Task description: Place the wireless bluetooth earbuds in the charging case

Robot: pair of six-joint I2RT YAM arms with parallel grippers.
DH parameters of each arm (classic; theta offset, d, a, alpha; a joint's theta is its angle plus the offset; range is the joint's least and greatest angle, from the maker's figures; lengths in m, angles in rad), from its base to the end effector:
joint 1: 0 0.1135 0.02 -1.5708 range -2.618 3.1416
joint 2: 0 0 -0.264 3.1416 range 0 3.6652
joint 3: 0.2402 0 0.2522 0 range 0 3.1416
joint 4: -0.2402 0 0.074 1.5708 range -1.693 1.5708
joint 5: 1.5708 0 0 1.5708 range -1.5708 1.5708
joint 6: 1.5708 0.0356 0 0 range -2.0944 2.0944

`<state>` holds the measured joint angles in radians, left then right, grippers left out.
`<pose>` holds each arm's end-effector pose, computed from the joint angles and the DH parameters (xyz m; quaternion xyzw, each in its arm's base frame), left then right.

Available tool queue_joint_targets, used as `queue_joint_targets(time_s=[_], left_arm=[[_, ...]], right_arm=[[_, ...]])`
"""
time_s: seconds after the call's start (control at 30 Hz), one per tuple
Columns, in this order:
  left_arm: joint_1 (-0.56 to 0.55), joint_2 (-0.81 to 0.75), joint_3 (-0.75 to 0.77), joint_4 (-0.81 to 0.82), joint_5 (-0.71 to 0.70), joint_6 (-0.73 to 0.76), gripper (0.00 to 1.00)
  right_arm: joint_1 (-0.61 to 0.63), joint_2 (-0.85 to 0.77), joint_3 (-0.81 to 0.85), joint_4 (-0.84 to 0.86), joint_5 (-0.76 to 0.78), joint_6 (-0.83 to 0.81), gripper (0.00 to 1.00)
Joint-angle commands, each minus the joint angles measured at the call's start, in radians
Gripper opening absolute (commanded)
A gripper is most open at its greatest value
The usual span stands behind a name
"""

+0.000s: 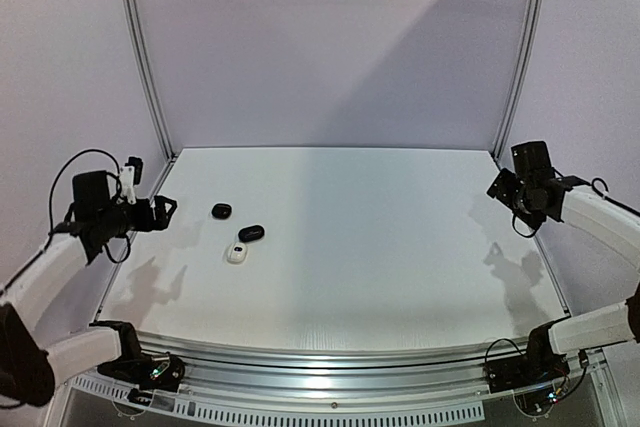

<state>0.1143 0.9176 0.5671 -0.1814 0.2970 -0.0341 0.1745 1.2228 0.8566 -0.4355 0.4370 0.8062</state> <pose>0.2032 0.0128 0.2406 0.0096 0.8616 -0.1087 0.4957 0.2528 0.0293 0.2536 0.3584 0.8349 -0.0048 0.4177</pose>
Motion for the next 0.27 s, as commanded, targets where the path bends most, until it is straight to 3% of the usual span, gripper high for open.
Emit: queue_joint_targets(time_s=[0.0,0.23], left_arm=[[-0.001,-0.142,-0.205,0.343,-0.039,-0.046,0.99],[0.001,-0.159,-0.32,0.398,-0.113,-0.059,0.99]], right_arm=[[0.002,-0.085,-0.105,0.105,0.147,-0.003,0.99],[0.002,-0.218,-0.345,0.352,0.254,-0.005,0.99]])
